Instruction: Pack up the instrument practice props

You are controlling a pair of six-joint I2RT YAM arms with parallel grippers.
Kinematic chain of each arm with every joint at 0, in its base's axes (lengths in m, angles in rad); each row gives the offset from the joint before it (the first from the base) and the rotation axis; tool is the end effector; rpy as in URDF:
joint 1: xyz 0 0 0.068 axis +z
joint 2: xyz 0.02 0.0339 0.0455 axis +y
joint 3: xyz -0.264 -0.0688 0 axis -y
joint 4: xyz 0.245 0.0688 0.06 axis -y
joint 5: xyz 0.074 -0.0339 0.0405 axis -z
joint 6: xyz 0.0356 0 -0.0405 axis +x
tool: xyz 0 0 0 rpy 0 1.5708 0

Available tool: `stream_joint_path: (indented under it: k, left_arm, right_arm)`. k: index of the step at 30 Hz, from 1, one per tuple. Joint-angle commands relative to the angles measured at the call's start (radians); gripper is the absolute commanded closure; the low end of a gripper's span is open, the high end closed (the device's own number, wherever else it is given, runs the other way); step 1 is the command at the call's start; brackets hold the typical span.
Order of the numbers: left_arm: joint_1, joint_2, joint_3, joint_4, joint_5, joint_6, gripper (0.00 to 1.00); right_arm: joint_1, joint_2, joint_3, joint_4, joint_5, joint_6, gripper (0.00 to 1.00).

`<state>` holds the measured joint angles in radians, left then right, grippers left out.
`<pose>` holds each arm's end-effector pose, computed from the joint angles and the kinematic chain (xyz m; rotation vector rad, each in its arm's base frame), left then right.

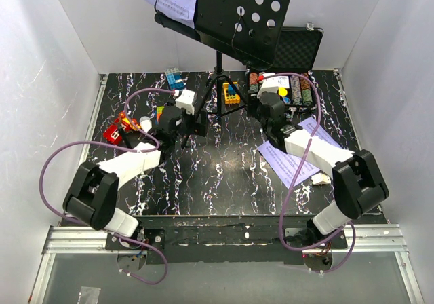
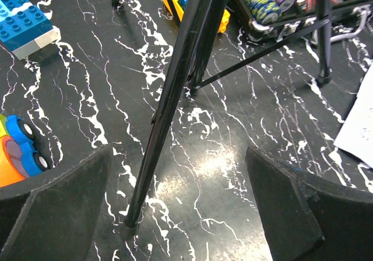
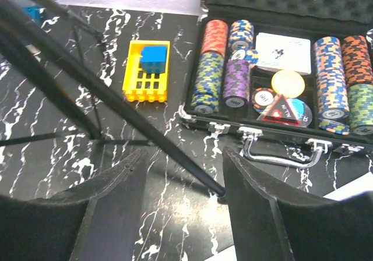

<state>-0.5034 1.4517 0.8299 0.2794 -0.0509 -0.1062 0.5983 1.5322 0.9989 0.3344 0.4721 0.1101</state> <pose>0.2864 -0.1556 0.2449 0.3467 1.8980 -0.3614 0.3024 0.1865 0.2835 -0.0869 1.7466 0.1000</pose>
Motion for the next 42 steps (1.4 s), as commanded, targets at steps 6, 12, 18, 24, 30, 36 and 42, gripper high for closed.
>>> stream_joint_path:
  k: [6,12,18,24,30,36,42]
  left_arm:
    - [0.003,0.098,0.089,0.15,0.0,0.051,0.07]
    - [0.005,0.171,0.139,0.144,0.017,0.08,0.13]
    - [0.005,0.216,0.166,0.109,0.025,0.083,0.28]
    - [0.005,0.234,0.166,0.087,0.006,0.099,0.44]
    - [0.005,0.237,0.172,0.079,0.029,0.089,0.64]
    - [0.005,0.237,0.175,0.064,0.048,0.079,0.79]
    - [0.005,0.233,0.172,0.047,0.103,0.056,0.96]
  right_arm:
    - [-0.025,0.059,0.073,0.072,-0.09,0.022,0.41]
    - [-0.023,0.088,0.112,0.08,-0.144,0.023,0.41]
    - [-0.023,0.155,0.173,0.06,-0.179,0.003,0.42]
    - [-0.023,0.218,0.227,0.037,-0.179,-0.004,0.43]
    - [-0.022,0.23,0.236,0.018,-0.187,0.003,0.54]
    - [-0.02,0.209,0.208,0.026,-0.197,0.003,0.72]
    - [-0.02,0.178,0.172,0.04,-0.199,-0.007,0.93]
